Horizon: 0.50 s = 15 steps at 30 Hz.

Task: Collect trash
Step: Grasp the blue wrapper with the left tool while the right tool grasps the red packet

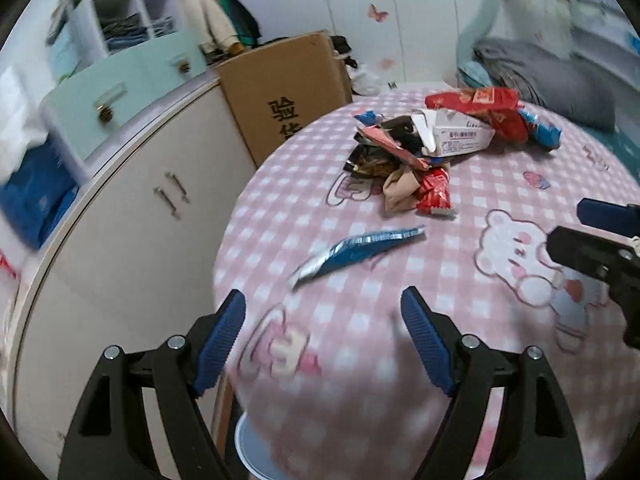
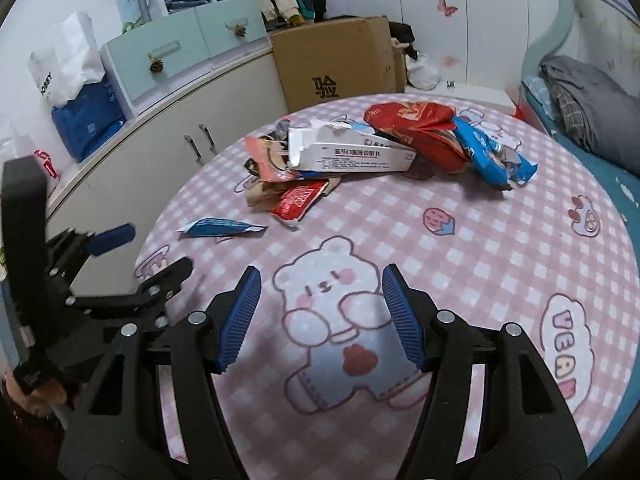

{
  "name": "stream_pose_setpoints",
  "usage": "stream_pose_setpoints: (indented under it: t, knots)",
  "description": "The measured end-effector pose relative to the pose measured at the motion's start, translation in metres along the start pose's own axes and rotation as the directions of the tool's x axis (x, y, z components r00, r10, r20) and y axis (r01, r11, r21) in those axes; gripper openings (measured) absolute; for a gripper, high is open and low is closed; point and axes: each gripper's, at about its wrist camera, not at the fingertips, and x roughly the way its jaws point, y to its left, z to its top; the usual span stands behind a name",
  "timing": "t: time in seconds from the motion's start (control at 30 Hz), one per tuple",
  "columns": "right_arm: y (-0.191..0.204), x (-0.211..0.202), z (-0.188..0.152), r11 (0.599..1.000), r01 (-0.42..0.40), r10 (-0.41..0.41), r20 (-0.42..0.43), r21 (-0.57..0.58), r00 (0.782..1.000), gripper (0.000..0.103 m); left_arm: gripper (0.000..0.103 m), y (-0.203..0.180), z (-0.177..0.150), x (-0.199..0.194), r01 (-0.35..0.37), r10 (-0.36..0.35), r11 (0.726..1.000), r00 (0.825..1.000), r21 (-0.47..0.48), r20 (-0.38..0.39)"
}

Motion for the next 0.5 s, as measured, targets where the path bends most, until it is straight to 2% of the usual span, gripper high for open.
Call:
stream_pose_setpoints:
  t: [0.1,0.17,0.23,0.27,0.37,0.5]
  knots:
    - [-0.005,0.012,0.006,1.000,-0.011,0.011,-0.021,0.009,1.000,0.063,0.078,-0.003,0.011,0.018,-0.018,0.018,0.999,1.000,0.050,-0.011]
    - [-0.004,0.018,0.011,1.000,-0.009,0.009,-0.026,0.004,1.000,0.063,0.070,-0.004,0.016,0.026,-0.013,0.014,0.998,1.000,0.065,-0.022]
    - [-0.004,0.024,0.015,1.000,-0.013,0.013,-0.030,0.008,0.999,0.063,0.057,-0.004,0.021,0.033,0.025,-0.023,0.997,0.999,0.076,-0.027]
    - [-0.002,0.029,0.019,1.000,-0.013,0.013,-0.034,0.007,0.999,0.063,0.055,-0.004,0.021,0.035,0.037,-0.034,0.996,0.999,0.083,-0.031]
    - [0.002,0.040,0.028,1.000,-0.019,0.019,-0.051,0.008,0.999,0.063,0.038,-0.008,0.024,0.036,0.082,-0.081,0.990,0.997,0.115,-0.018]
    - [0.011,0.056,0.038,1.000,-0.004,0.004,-0.062,0.000,0.998,0.063,0.016,-0.009,0.024,0.038,0.057,-0.056,0.991,0.998,0.121,-0.008]
